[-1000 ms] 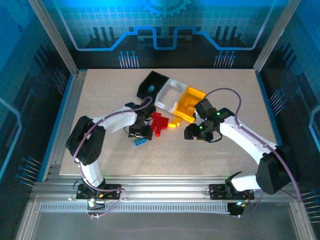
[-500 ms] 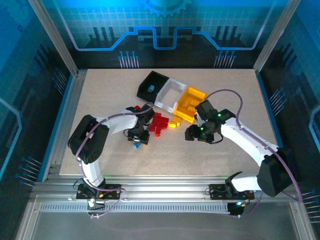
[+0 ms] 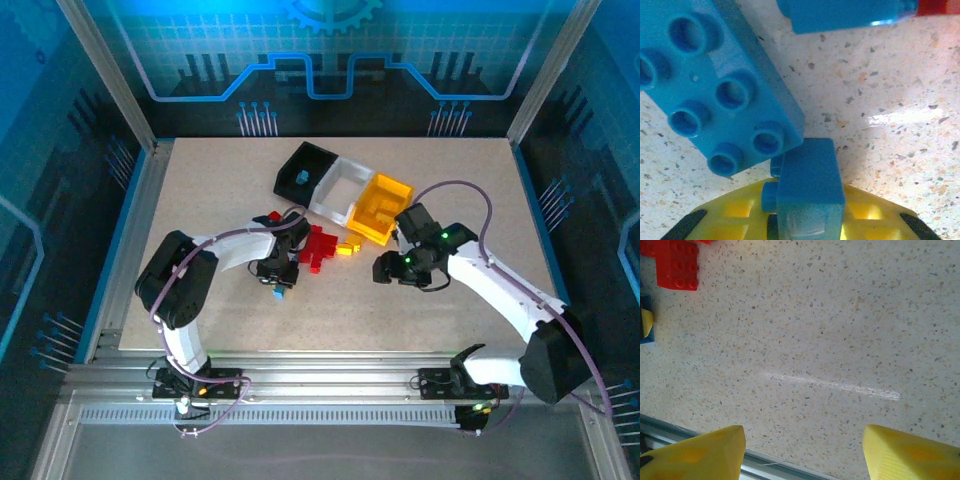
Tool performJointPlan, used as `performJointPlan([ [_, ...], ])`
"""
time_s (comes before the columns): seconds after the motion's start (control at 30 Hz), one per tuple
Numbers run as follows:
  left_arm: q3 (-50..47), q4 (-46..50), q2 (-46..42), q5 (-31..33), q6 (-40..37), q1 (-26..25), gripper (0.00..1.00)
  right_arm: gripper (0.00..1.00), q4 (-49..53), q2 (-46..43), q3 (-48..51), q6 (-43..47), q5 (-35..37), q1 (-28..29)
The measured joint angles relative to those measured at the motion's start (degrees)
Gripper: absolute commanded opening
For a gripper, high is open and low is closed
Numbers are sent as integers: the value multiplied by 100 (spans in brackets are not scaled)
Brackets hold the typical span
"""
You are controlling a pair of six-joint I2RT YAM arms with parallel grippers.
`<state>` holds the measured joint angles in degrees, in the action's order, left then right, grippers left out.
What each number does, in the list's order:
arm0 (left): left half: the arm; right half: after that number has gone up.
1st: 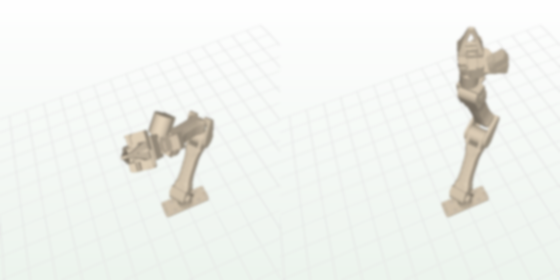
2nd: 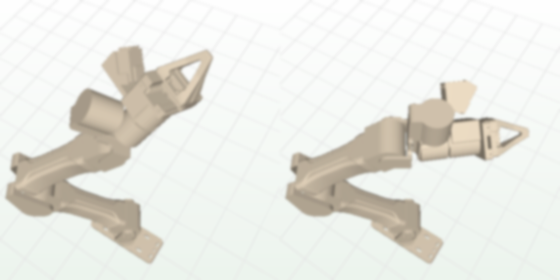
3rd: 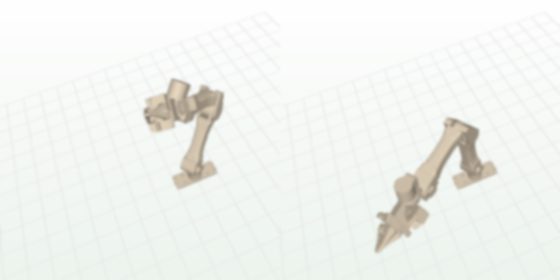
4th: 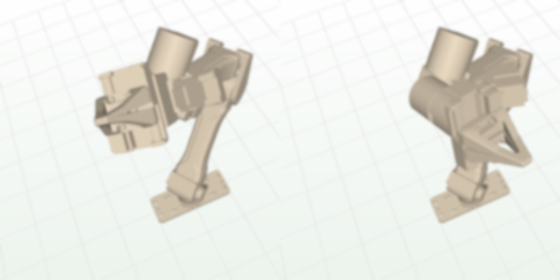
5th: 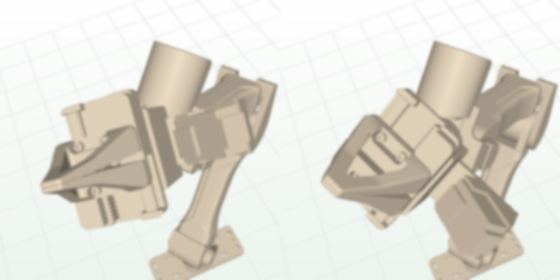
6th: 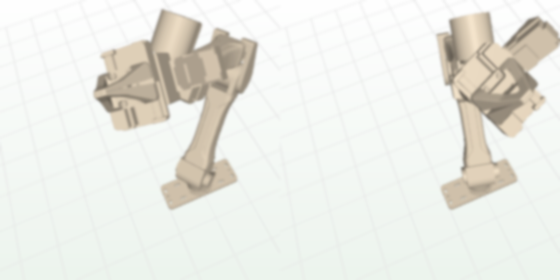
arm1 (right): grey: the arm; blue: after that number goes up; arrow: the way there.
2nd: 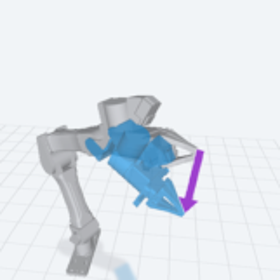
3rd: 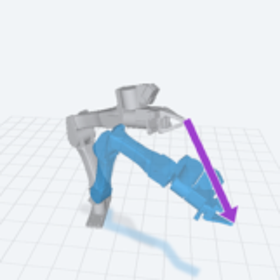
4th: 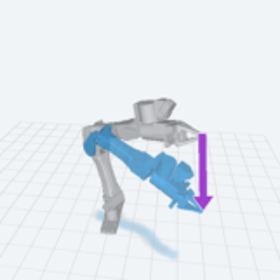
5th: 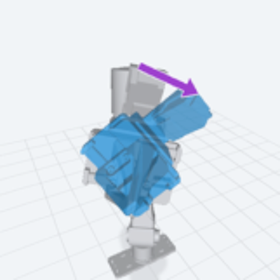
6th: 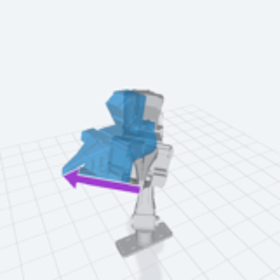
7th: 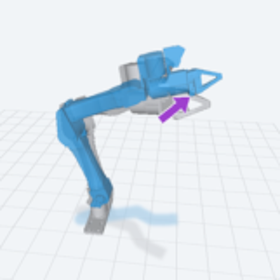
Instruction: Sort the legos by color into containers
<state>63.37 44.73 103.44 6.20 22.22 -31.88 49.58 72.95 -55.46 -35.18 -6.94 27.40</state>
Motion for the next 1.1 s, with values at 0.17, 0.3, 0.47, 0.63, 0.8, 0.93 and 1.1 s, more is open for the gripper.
performJointPlan([
  [0.17,57,304,-286,-111,256,59,16,65,-129,-184,271,-24,-98,-343],
  [0.3,710,505,-461,-404,498,306,16,65,-170,-212,387,-61,-201,-575],
  [0.47,2037,426,-282,-916,914,1010,16,65,-214,-219,387,-66,-297,-662],
  [0.63,3300,101,531,-1478,1648,1703,16,65,-199,-313,382,-94,-356,-686],
  [0.8,4861,57,1829,-1729,2264,1930,17,65,-87,-579,372,-201,-363,-691],
  [0.93,5737,48,2577,-1893,2697,1928,17,65,33,-820,372,-315,-350,-691],
  [1.1,6242,44,3045,-1961,3091,1928,17,65,120,-1152,382,-461,-251,-697],
])
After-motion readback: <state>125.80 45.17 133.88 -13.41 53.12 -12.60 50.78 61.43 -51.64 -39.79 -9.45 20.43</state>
